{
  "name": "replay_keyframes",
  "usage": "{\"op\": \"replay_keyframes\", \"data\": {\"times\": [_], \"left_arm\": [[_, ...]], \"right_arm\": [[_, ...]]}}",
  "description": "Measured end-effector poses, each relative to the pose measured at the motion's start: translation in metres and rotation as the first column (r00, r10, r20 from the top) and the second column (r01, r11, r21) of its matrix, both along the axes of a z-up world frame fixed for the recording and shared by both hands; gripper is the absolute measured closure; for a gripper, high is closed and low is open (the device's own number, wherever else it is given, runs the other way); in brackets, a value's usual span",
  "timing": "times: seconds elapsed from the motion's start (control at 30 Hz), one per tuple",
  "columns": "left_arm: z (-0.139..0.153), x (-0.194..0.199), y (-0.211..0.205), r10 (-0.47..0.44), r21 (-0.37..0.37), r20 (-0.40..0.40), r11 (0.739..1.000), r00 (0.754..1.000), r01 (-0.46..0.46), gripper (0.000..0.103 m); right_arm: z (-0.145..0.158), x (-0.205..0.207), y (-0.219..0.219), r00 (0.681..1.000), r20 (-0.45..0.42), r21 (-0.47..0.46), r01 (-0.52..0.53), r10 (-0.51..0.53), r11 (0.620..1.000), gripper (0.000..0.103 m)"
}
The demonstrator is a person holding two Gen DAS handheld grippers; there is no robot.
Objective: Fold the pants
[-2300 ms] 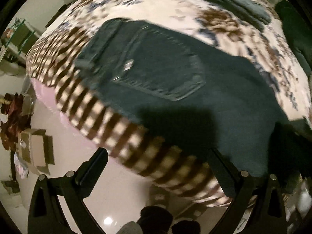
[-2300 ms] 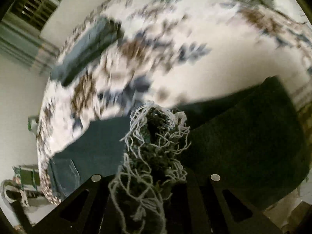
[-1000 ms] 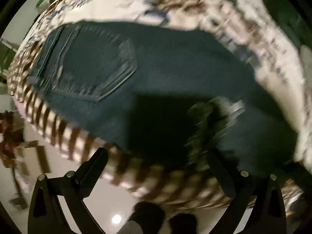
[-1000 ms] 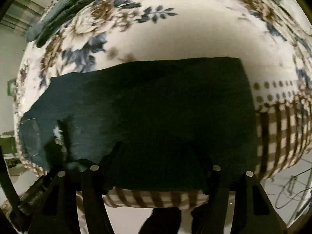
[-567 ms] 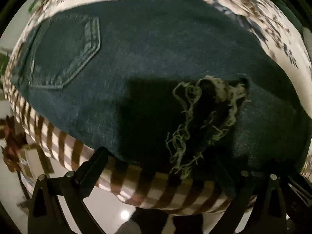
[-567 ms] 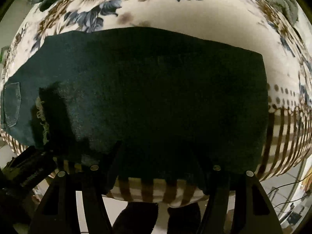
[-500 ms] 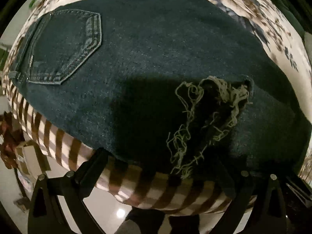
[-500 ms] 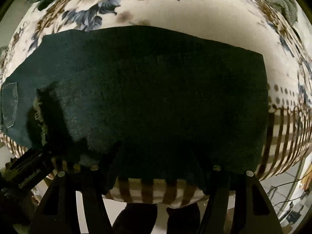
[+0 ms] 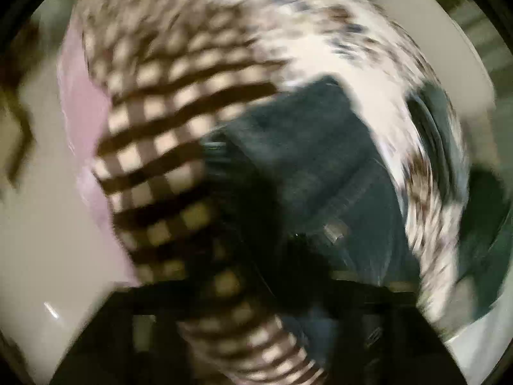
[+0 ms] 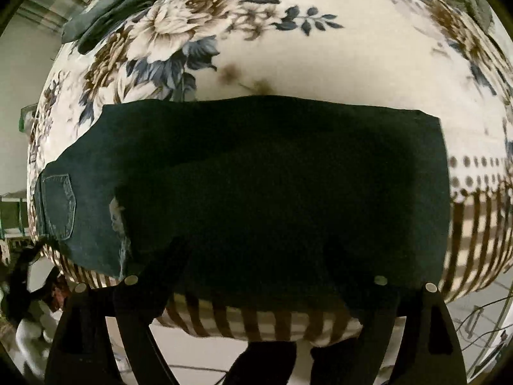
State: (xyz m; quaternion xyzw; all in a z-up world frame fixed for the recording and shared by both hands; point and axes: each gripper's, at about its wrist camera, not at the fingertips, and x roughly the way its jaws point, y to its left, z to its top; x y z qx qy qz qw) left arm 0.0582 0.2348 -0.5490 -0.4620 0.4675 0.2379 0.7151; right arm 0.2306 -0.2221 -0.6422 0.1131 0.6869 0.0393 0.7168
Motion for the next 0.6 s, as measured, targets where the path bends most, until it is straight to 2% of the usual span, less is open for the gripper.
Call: {"op": "replay_keyframes", "data": {"times": [0.07, 0.13, 0.2, 0.33, 0.43, 0.5, 0.6], "left_arm": [[-0.016, 0.002, 0.015, 0.046, -0.093, 0.042, 0.995, 0.998, -0.042, 0.063], [-0.021, 0.005, 0.016, 0.052, -0.125, 0.083, 0.991, 0.995, -0.041, 0.055], [-0.017, 0.009, 0.011, 0.040, -0.111, 0.102, 0.993, 0.994, -0.029, 0.048], [-0.014, 0.006, 0.020, 0.078, -0.135, 0.141, 0.989, 0.987, -0.059, 0.047], [-0.005, -0.015, 0.025, 0.112, -0.102, 0.159, 0.990, 0.981, -0.097, 0.046], [-0.009, -0.013, 0.034, 0.126, -0.094, 0.183, 0.989, 0.975, -0.110, 0.037], [-0.020, 0.002, 0.044, 0.128, -0.097, 0.170, 0.989, 0.977, -0.113, 0.033]], "right_arm": [[-0.007, 0.006, 0.010, 1.000, 0.001, -0.035, -0.016, 0.016, 0.999, 0.015], [-0.012, 0.010, 0.014, 1.000, -0.003, -0.044, -0.017, 0.017, 0.999, 0.015], [-0.017, 0.012, 0.018, 1.000, -0.014, -0.054, -0.008, 0.007, 0.998, 0.015], [-0.019, 0.017, 0.022, 0.999, -0.028, -0.050, 0.016, -0.018, 0.999, 0.015], [-0.018, 0.019, 0.025, 0.999, -0.031, -0.040, 0.017, -0.018, 0.999, 0.015], [-0.019, 0.021, 0.030, 0.999, -0.034, -0.038, 0.014, -0.015, 0.999, 0.015], [-0.020, 0.024, 0.040, 0.999, -0.036, -0.043, 0.004, -0.006, 0.999, 0.015]]}}
